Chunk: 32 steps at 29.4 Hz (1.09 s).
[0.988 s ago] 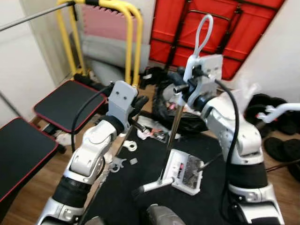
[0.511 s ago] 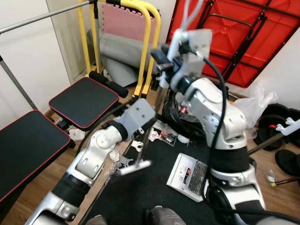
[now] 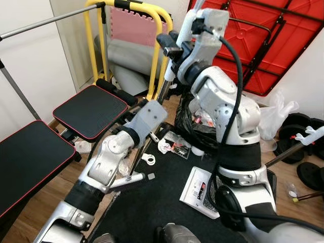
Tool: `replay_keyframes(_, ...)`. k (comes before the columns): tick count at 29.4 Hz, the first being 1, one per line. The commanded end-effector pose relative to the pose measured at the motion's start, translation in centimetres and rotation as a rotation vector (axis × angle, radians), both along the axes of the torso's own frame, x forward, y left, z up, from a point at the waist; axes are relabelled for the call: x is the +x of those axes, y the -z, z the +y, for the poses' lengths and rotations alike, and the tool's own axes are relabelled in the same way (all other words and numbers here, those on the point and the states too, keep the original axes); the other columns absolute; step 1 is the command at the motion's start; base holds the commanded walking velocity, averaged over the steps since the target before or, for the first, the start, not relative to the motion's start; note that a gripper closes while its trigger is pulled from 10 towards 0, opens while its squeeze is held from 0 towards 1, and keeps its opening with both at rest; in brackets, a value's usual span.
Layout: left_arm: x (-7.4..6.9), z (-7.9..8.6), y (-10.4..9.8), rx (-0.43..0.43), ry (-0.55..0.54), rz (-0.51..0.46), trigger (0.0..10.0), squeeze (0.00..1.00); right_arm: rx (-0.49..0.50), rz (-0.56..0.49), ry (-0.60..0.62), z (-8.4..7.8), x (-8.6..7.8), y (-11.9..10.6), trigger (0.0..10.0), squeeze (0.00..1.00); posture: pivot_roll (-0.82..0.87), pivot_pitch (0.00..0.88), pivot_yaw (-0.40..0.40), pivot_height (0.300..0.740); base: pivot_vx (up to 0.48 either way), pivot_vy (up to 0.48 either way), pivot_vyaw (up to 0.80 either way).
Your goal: Sweep floor
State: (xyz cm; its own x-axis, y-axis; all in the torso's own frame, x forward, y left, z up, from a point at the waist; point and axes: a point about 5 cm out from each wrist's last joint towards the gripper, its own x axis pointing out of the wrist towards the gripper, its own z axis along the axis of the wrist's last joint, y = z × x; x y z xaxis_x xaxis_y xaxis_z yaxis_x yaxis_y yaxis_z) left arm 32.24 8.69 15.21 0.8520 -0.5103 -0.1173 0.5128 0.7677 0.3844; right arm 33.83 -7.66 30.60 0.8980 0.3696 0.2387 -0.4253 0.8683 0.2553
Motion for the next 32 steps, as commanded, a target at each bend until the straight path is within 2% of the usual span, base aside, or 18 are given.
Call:
replay_keyframes(1, 0.6, 0.6, 0.0, -0.089, -0.146, 0.013, 10.0, 0.0, 0.063, -0.043, -0.019, -0.1, -0.2, -1.6, 10.0, 0.0, -0.15, 0.037, -0.155, 0.74, 0.0, 0.0, 0.0)
replay_keyframes(4, 0.6, 0.6, 0.0, -0.089, -0.146, 0.013, 10.0, 0.0, 0.063, -0.043, -0.019, -0.1, -0.2, -1.6, 10.0, 0.0, -0.15, 0.037, -0.155, 0.74, 0.0, 0.0, 0.0)
replay_keyframes(5, 0.7, 0.6, -0.1, -0.161, -0.155, 0.049, 10.0, 0.0, 0.079, -0.049, -0.028, 0.0, -0.3, -1.9, 10.0, 0.0, -0.15, 0.037, -0.156, 0.74, 0.0, 0.0, 0.0)
replay_keyframes(6, 0.7, 0.6, -0.1, -0.161, -0.155, 0.049, 10.0, 0.0, 0.079, -0.049, -0.028, 0.0, -0.3, -1.9, 10.0, 0.0, -0.15, 0.037, -0.156, 0.74, 0.0, 0.0, 0.0)
replay_keyframes(7, 0.8, 0.5, -0.3, -0.23, -0.16, 0.075, 10.0, 0.0, 0.092, -0.051, -0.036, 0.0, -0.3, -2.1, 10.0, 0.0, -0.15, 0.038, -0.157, 0.74, 0.0, 0.0, 0.0)
replay_keyframes(8, 0.8, 0.5, -0.3, -0.23, -0.16, 0.075, 10.0, 0.0, 0.092, -0.051, -0.036, 0.0, -0.3, -2.1, 10.0, 0.0, -0.15, 0.038, -0.157, 0.74, 0.0, 0.0, 0.0)
replay_keyframes(9, 0.8, 0.4, -0.5, -0.276, -0.159, 0.089, 10.0, 0.0, 0.1, -0.05, -0.043, 0.1, -0.3, -2.3, 10.0, 0.0, -0.15, 0.037, -0.157, 0.74, 0.0, 0.0, 0.0)
replay_keyframes(11, 0.7, 0.1, -0.7, -0.299, -0.15, 0.089, 10.0, 0.0, 0.104, -0.044, -0.048, 0.2, -0.3, -2.3, 10.0, 0.0, -0.15, 0.037, -0.157, 0.74, 0.0, 0.0, 0.0)
replay_keyframes(14, 0.6, -0.6, -1.0, -0.265, -0.111, 0.053, 10.0, 0.0, 0.111, -0.029, -0.057, 0.4, -0.2, -2.1, 10.0, 0.0, -0.15, 0.037, -0.159, 0.74, 0.0, 0.0, 0.0)
replay_keyframes(15, 0.6, -0.7, -1.0, -0.256, -0.101, 0.044, 8.4, 0.0, 0.113, -0.027, -0.059, 0.4, -0.2, -2.1, 10.0, 0.0, -0.15, 0.037, -0.159, 0.74, 0.0, 0.0, 0.0)
replay_keyframes(16, 0.6, -0.7, -1.0, -0.256, -0.101, 0.044, 8.4, 0.0, 0.113, -0.027, -0.059, 0.4, -0.2, -2.1, 10.0, 0.0, -0.15, 0.037, -0.159, 0.74, 0.0, 0.0, 0.0)
replay_keyframes(17, 0.6, -0.8, -1.1, -0.251, -0.095, 0.037, 4.4, 0.0, 0.113, -0.026, -0.06, 0.4, -0.2, -2.1, 10.0, 0.0, -0.15, 0.036, -0.158, 0.74, 0.0, 0.0, 0.0)
replay_keyframes(18, 0.5, -0.8, -1.2, -0.253, -0.089, 0.032, 0.0, 0.0, 0.113, -0.026, -0.06, 0.4, -0.2, -2.1, 10.0, 0.0, -0.15, 0.036, -0.158, 0.74, 0.0, 0.0, 0.0)
replay_keyframes(32, 0.3, -0.8, -2.0, -0.276, -0.058, -0.033, 0.0, 0.0, 0.113, -0.023, -0.049, 0.1, -0.1, -2.2, 10.0, 0.0, -0.16, 0.036, -0.156, 0.74, 0.0, 0.0, 0.0)
